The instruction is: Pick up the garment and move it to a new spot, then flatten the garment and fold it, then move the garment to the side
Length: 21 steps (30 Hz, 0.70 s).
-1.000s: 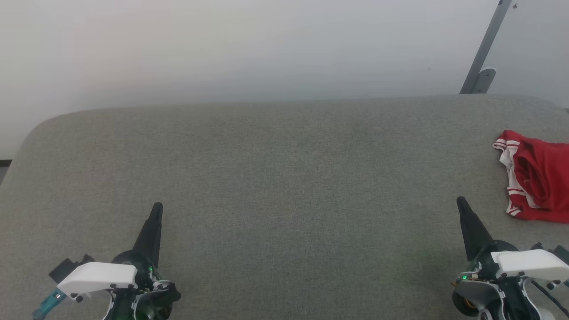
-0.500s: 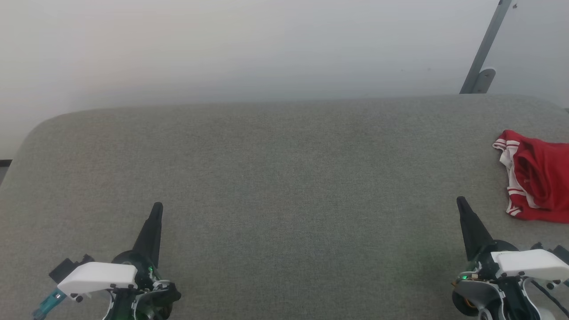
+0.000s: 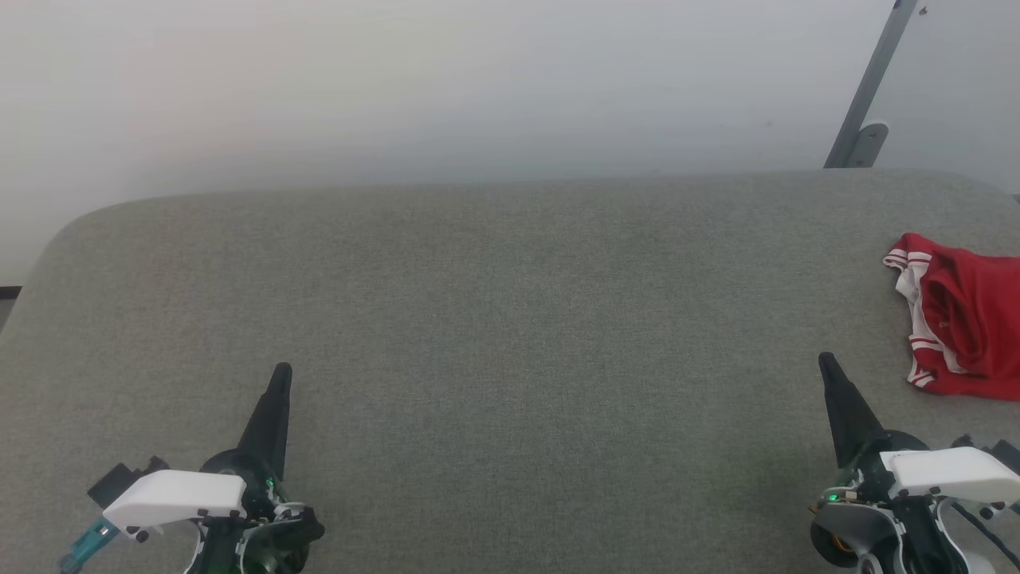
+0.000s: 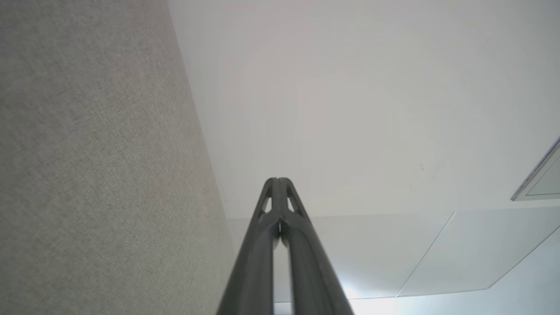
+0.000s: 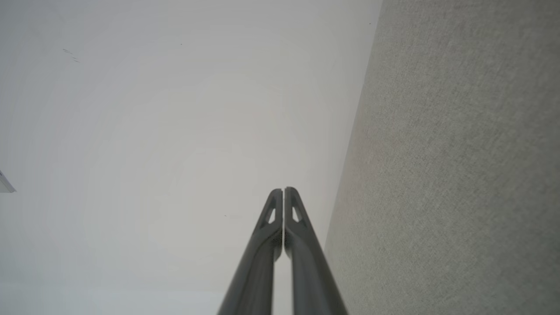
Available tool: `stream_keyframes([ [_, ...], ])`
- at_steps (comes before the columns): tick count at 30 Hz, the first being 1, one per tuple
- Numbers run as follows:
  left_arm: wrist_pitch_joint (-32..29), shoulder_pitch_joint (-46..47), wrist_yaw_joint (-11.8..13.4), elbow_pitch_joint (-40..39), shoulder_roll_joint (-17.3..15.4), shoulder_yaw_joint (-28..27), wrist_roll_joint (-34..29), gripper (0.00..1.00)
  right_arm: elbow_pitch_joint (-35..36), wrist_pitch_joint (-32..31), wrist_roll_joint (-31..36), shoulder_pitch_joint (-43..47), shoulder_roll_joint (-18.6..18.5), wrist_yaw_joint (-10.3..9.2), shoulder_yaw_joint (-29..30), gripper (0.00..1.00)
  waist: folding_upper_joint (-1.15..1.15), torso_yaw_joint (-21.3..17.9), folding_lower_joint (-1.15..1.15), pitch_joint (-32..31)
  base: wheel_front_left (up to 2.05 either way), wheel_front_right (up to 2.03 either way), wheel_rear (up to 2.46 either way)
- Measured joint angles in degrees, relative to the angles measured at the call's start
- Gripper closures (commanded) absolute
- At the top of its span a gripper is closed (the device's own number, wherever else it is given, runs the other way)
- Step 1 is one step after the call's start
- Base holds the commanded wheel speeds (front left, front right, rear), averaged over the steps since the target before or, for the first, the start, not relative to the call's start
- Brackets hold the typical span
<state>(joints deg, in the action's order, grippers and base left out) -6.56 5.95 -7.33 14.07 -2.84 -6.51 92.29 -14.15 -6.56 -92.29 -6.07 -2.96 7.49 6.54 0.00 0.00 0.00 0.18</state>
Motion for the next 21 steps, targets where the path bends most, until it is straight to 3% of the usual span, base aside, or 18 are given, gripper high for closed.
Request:
stream_keyframes([
  [21, 0.00, 0.00, 0.00, 0.00, 0.00, 0.00, 0.00, 1.00, 0.00, 0.00, 0.00, -0.01, 0.00, 0.00, 0.00, 1.00, 0.00, 0.00, 0.00, 0.00, 0.00, 0.00, 0.00],
])
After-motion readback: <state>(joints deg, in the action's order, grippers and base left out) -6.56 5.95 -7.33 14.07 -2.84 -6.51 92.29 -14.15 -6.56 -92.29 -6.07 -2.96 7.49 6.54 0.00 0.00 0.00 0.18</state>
